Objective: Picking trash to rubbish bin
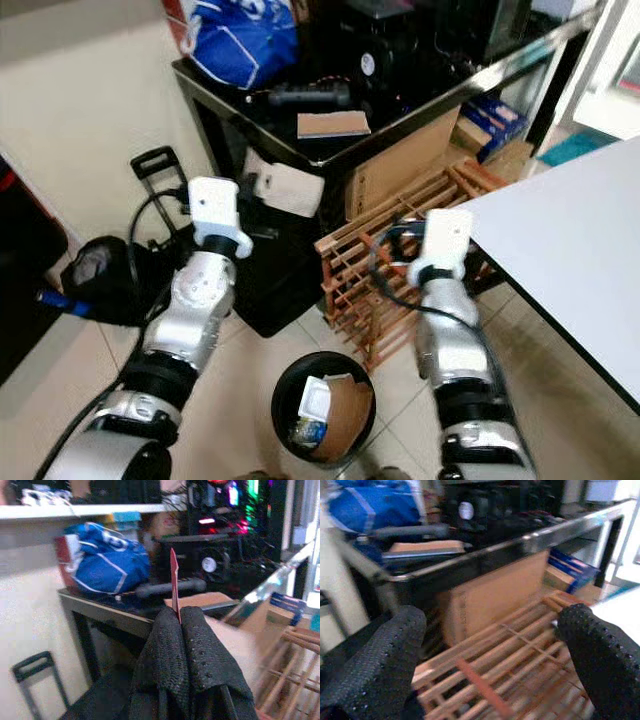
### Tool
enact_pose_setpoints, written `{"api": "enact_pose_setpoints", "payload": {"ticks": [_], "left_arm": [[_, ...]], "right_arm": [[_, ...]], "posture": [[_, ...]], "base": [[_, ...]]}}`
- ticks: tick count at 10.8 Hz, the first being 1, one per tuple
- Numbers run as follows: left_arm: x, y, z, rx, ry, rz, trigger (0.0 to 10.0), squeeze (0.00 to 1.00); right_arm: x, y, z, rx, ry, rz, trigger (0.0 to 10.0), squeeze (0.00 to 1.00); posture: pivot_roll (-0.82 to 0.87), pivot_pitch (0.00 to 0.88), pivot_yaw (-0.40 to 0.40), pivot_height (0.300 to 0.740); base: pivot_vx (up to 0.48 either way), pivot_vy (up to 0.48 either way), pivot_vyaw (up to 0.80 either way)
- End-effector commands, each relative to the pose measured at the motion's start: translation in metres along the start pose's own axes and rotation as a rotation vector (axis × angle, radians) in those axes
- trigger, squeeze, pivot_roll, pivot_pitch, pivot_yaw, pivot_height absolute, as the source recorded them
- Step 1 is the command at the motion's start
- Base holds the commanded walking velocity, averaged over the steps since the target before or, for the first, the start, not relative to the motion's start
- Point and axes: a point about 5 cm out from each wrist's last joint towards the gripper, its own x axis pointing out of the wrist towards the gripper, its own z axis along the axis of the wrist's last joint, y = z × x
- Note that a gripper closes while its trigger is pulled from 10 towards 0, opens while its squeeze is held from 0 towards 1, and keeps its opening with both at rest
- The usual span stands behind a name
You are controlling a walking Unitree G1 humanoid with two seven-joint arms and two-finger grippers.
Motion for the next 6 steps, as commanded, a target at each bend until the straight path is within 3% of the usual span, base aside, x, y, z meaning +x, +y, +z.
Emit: {"api": "enact_pose_setpoints", "payload": {"ticks": [1,4,6], "left_arm": [[-0.001,0.000,-0.002,0.001,0.009,-0.015,10.0,0.00],[-0.012,-0.007,-0.027,-0.010,0.116,-0.092,10.0,0.00],[-0.027,0.004,-0.058,0.031,0.263,-0.095,10.0,0.00]], "right_arm": [[0.000,0.001,-0.001,-0.002,-0.001,0.009,10.0,0.00],[-0.003,-0.002,-0.011,-0.019,0.041,0.011,10.0,0.00],[-0.012,-0.005,-0.035,-0.054,0.140,0.024,10.0,0.00]], "posture": [[-0.10,0.047,0.083,0.740],[-0.10,0.058,0.079,0.740],[-0.10,0.064,0.074,0.740]], "base": [[0.000,0.000,0.00],[0.000,0.000,0.00],[0.000,0.000,0.00]]}}
